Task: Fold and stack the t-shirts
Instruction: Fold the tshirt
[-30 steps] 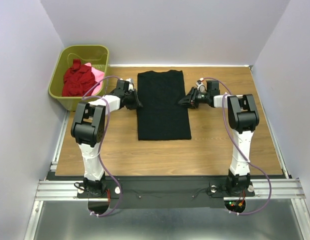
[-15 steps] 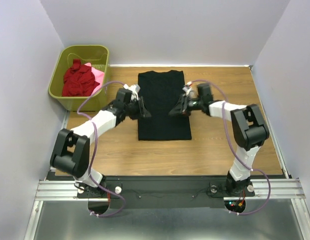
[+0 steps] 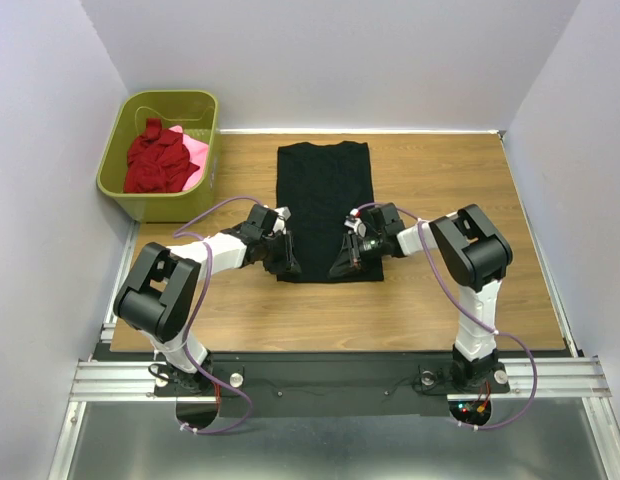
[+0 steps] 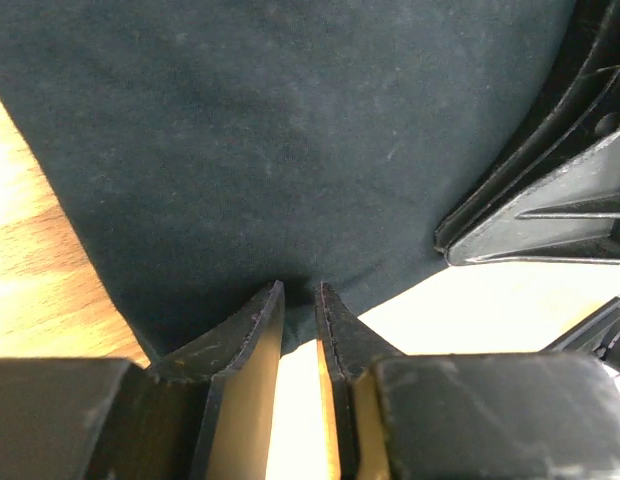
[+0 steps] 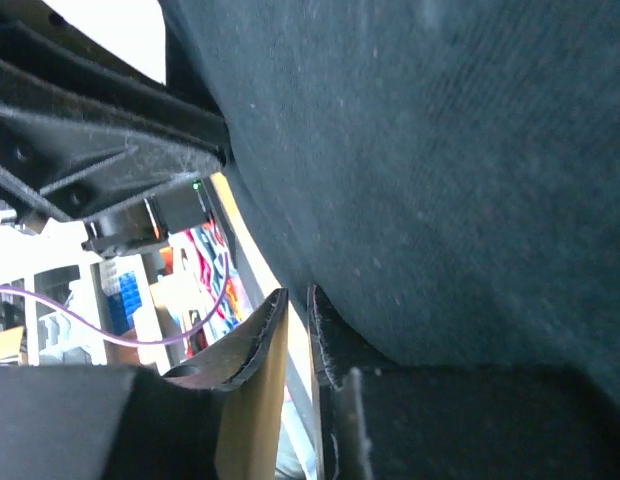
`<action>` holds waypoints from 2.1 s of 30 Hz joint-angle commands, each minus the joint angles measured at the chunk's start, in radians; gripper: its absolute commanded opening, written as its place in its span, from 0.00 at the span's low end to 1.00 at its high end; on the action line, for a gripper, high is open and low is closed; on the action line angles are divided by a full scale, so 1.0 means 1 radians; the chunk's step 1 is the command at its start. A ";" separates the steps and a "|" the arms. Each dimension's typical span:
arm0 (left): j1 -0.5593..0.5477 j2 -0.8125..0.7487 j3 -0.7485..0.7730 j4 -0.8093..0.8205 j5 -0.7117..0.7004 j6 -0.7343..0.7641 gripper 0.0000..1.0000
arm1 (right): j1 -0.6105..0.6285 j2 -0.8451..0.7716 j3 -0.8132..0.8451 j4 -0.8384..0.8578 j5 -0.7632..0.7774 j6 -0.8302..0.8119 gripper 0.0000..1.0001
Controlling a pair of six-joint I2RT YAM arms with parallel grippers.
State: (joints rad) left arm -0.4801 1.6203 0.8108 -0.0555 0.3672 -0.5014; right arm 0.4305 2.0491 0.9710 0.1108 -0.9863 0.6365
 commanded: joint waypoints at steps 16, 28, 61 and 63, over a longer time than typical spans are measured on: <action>0.023 -0.062 -0.079 -0.069 -0.030 0.055 0.31 | -0.052 -0.110 -0.100 -0.108 0.018 -0.092 0.18; 0.057 -0.079 -0.104 -0.056 -0.027 0.054 0.31 | -0.272 -0.112 -0.201 -0.194 0.080 -0.238 0.14; -0.006 -0.424 -0.056 -0.326 -0.323 -0.045 0.72 | -0.269 -0.527 -0.075 -0.428 0.417 -0.213 0.60; -0.055 -0.396 -0.052 -0.322 -0.343 -0.083 0.75 | -0.271 -0.587 -0.078 -0.474 0.530 -0.216 0.72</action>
State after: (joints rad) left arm -0.4751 1.1912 0.7334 -0.3260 0.0978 -0.5198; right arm 0.1566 1.5681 0.8608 -0.2588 -0.6704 0.4377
